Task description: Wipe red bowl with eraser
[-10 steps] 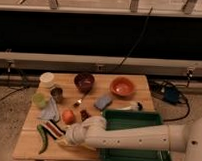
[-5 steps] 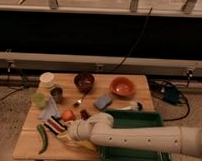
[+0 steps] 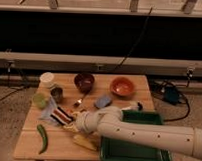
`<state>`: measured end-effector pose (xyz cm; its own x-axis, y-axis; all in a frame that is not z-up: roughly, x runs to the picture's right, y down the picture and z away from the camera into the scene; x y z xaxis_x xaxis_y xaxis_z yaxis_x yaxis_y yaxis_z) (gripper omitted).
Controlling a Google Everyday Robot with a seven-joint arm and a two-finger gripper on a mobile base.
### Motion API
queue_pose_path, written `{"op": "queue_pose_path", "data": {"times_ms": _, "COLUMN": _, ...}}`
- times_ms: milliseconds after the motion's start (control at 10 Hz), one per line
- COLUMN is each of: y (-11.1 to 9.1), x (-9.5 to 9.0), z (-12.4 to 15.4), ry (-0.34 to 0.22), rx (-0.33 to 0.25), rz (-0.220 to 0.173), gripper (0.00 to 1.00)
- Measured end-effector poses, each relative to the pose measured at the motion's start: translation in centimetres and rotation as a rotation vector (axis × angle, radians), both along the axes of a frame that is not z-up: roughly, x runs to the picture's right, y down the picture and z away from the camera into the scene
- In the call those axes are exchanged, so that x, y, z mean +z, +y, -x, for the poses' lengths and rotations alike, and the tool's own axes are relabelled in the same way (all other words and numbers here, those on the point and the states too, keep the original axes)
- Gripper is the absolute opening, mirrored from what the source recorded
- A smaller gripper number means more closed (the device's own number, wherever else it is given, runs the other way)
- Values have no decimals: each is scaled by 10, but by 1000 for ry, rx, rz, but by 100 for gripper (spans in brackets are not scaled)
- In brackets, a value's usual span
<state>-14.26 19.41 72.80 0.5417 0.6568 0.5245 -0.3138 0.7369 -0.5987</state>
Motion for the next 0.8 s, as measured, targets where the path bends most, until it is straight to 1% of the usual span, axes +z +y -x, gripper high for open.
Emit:
{"op": "queue_pose_path", "data": {"times_ms": 300, "y": -26, "x": -1, "z": -29, "ry": 38, "rx": 34, "rz": -34, "gripper": 0}}
{"op": "queue_pose_path", "data": {"times_ms": 500, "y": -52, "x": -8, "z": -53, "ry": 68, "rx": 54, "rz": -54, "gripper": 0}}
{"op": "queue_pose_path", "data": {"times_ms": 800, "y": -81, "x": -4, "z": -95, "ry": 114, "rx": 88, "rz": -64, "gripper": 0}}
